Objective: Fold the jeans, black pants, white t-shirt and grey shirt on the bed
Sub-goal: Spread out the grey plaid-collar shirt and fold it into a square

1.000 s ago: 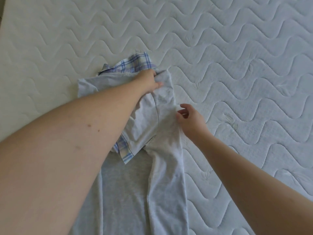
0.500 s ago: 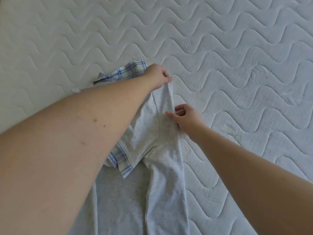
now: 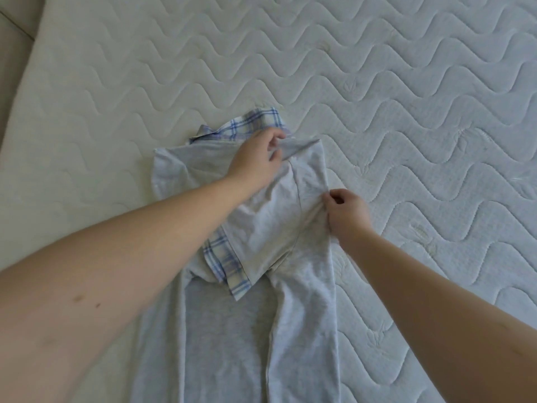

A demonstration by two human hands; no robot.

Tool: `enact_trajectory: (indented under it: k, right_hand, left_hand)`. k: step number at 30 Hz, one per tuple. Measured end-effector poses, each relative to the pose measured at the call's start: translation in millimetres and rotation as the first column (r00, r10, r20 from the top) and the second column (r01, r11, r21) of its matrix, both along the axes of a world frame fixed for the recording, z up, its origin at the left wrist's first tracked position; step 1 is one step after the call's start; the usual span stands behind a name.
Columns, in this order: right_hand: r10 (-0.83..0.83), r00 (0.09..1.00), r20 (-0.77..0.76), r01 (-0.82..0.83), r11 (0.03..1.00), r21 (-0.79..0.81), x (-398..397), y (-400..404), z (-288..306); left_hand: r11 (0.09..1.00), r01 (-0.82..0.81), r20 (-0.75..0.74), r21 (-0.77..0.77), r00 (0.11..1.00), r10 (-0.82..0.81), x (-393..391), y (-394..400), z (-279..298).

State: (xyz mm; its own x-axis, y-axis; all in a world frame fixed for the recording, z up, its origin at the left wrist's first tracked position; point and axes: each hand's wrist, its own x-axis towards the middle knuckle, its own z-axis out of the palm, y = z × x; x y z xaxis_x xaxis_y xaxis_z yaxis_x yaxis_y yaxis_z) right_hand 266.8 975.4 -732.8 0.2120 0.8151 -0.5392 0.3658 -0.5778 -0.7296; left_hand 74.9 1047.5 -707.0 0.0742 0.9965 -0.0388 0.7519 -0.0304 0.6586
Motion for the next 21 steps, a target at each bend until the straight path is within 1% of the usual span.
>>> enact_trajectory:
  k: [3, 6, 7, 9, 10, 11, 12, 13, 15, 17, 18, 19, 21]
  right_hand:
    - [-0.059, 0.998, -0.020, 0.059, 0.998, 0.005, -3.8, -2.9, 1.6]
    - [-0.125, 0.992, -0.033, 0.124, 0.992, -0.027, -11.0, -6.3, 9.2]
    - [-0.129, 0.992, -0.001, 0.129, 0.991, -0.024, -14.0, -8.6, 12.4]
    - [-0.082, 0.982, 0.170, 0.070, 0.995, 0.074, -24.2, -15.0, 18.6]
    - [-0.037, 0.967, 0.253, -0.002, 0.988, 0.155, -32.4, -19.5, 22.8]
    - [0.024, 0.952, 0.306, -0.099, 0.967, 0.234, -43.4, -24.2, 28.1]
    - [0.107, 0.937, 0.334, -0.211, 0.932, 0.293, -57.3, -27.3, 33.1]
    - [0.210, 0.914, 0.347, -0.326, 0.890, 0.319, -72.9, -28.3, 37.0]
    - [0.428, 0.831, 0.355, -0.533, 0.795, 0.289, -108.8, -23.3, 41.8]
    - [0.588, 0.729, 0.350, -0.676, 0.697, 0.238, -145.7, -13.9, 43.2]
    - [0.643, 0.682, 0.350, -0.725, 0.656, 0.207, -162.7, -9.1, 42.7]
    - [0.680, 0.638, 0.361, -0.763, 0.623, 0.175, -177.6, -4.4, 40.9]
    - [0.693, 0.581, 0.427, -0.796, 0.593, 0.122, -199.8, 6.1, 36.0]
  left_hand:
    - [0.988, -0.152, -0.099, 0.024, 0.983, 0.154, -65.0, -15.9, 2.7]
    - [0.944, -0.320, -0.242, 0.074, 0.913, 0.329, -127.4, -26.8, 5.4]
    - [0.921, -0.380, -0.294, 0.083, 0.874, 0.387, -144.5, -29.5, 5.8]
    - [0.867, -0.497, -0.357, 0.048, 0.802, 0.479, -173.4, -31.6, 3.5]
    - [0.841, -0.541, -0.363, 0.001, 0.783, 0.505, -185.0, -30.7, 1.2]
    - [0.820, -0.569, -0.344, -0.059, 0.783, 0.518, -194.2, -29.0, -1.7]
    - [0.810, -0.575, -0.300, -0.119, 0.798, 0.522, -201.6, -26.4, -5.2]
    - [0.810, -0.562, -0.247, -0.169, 0.819, 0.517, -206.4, -24.1, -8.3]
    - [0.817, -0.531, -0.135, -0.226, 0.848, 0.513, -210.7, -18.8, -11.0]
    - [0.843, -0.473, -0.021, -0.257, 0.874, 0.485, -211.8, -13.6, -12.3]
    - [0.867, -0.420, -0.008, -0.266, 0.901, 0.434, -212.7, -11.3, -12.4]
    - [0.892, -0.356, -0.026, -0.280, 0.931, 0.364, -213.7, -9.2, -10.7]
    - [0.920, -0.241, -0.059, -0.308, 0.970, 0.234, -217.0, -3.7, -6.3]
